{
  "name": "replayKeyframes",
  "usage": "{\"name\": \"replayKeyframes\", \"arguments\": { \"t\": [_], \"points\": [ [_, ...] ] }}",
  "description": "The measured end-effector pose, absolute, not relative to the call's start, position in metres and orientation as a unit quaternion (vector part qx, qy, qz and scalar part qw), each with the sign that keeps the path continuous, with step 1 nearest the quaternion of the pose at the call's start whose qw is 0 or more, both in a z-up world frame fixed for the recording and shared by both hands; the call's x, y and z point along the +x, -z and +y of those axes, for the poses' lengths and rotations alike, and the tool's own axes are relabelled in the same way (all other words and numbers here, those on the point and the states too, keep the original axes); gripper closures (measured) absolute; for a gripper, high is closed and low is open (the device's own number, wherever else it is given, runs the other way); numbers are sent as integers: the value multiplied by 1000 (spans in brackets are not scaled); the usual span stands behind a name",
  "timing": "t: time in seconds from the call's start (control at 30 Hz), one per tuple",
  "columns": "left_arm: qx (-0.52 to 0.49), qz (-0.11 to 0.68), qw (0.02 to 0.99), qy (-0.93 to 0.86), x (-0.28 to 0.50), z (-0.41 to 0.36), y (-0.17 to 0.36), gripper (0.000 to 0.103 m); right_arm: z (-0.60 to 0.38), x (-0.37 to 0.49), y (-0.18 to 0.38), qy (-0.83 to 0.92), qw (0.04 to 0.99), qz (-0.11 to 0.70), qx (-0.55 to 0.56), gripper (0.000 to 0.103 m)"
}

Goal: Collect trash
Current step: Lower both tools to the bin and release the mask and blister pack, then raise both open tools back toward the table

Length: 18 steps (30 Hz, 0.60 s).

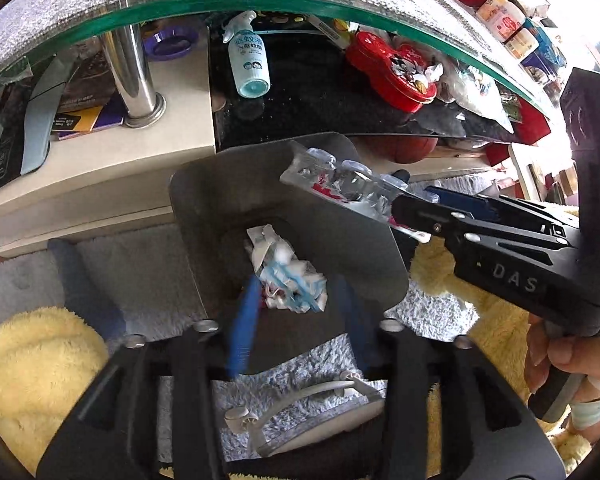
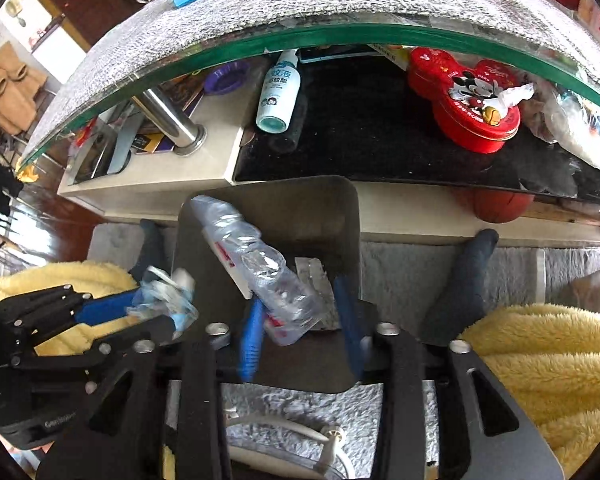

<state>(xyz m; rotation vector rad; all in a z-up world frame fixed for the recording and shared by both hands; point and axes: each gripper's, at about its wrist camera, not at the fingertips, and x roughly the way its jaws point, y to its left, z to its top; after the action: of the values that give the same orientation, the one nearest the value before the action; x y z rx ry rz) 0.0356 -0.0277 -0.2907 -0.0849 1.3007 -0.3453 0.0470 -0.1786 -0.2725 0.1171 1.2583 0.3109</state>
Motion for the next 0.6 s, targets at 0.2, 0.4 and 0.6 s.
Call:
{"name": "replayKeyframes", "arguments": {
  "t": [0.2, 0.4, 0.6],
  "points": [
    [-35, 605, 780, 153, 39, -24, 291, 52, -184, 53, 270, -138, 798, 583, 67, 40],
    [-34, 596, 790, 140, 44, -15, 279, 43, -196, 60, 254, -124, 810, 568, 77, 30],
    [-40, 557, 819, 130, 57, 1, 241, 39, -209, 77, 212, -119, 838, 526, 86, 26]
  ]
}}
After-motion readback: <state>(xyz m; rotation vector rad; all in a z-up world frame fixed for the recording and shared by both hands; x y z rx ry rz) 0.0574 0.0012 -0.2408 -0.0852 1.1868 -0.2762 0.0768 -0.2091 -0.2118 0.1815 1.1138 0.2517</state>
